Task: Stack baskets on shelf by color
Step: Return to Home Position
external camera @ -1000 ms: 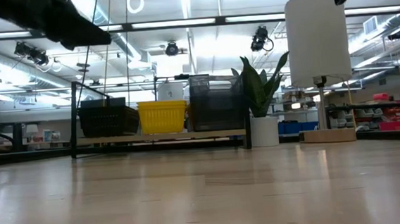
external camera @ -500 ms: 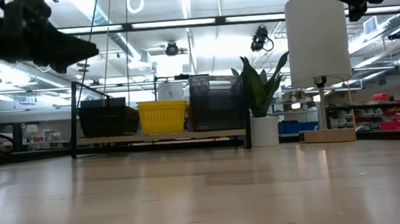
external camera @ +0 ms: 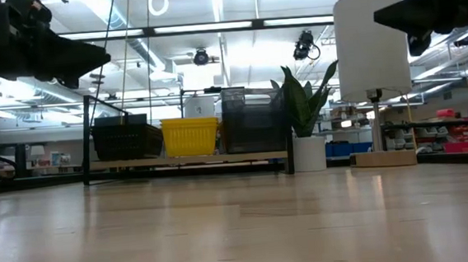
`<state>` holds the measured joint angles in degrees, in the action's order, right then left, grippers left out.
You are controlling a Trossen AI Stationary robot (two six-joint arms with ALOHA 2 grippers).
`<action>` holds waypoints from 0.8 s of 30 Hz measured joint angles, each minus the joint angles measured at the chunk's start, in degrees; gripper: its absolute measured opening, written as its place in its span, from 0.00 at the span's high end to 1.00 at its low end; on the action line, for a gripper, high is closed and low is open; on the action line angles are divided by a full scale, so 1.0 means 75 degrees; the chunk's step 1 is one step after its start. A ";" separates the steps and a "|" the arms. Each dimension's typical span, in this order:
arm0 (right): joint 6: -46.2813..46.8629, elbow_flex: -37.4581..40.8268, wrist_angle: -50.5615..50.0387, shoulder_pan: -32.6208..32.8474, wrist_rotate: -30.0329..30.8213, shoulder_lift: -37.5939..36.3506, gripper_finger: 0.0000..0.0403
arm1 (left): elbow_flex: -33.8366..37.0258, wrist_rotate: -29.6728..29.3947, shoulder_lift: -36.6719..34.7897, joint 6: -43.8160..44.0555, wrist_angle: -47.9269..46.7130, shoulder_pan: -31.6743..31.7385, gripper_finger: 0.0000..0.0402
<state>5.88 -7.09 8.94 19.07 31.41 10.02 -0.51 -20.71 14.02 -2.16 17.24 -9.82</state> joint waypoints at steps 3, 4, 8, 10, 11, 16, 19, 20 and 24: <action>0.0071 0.0085 0.0141 0.0000 -0.0159 0.0003 0.99 | 0.0003 0.0003 0.0009 -0.0007 0.0088 -0.0003 0.71; 0.0069 0.0128 0.0319 0.0001 -0.0192 0.0003 0.99 | 0.0003 0.0022 0.0009 -0.0013 0.0147 -0.0009 0.71; 0.0018 0.0468 0.1053 0.0000 -0.0341 0.0000 0.99 | 0.0006 0.0370 0.0009 -0.0206 0.0401 -0.0012 0.71; 0.0075 0.0623 0.1335 0.0003 -0.0340 0.0001 0.99 | 0.0006 0.0359 0.0009 -0.0267 0.0395 -0.0012 0.71; 0.0123 0.0710 0.1488 0.0003 -0.0339 0.0003 0.99 | 0.0006 0.0325 0.0009 -0.0360 0.0401 -0.0012 0.71; 0.0199 0.0897 0.1958 0.0003 -0.0330 0.0006 0.99 | 0.0007 0.0128 0.0012 -0.0366 0.0394 -0.0006 0.71; 0.0200 0.0897 0.1987 0.0003 -0.0327 0.0009 0.98 | 0.0009 0.0125 0.0012 -0.0265 0.0398 -0.0006 0.71; 0.0217 0.0897 0.1989 0.0003 -0.0330 0.0009 0.98 | 0.0009 0.0128 0.0012 -0.0237 0.0401 -0.0006 0.71; 0.0255 0.0894 0.1986 0.0003 -0.0336 0.0009 0.97 | 0.0009 0.0137 0.0015 -0.0049 0.0402 -0.0006 0.71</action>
<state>7.79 -0.38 23.83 19.09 28.88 10.09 -0.45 -19.68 14.13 -2.53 20.26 -9.87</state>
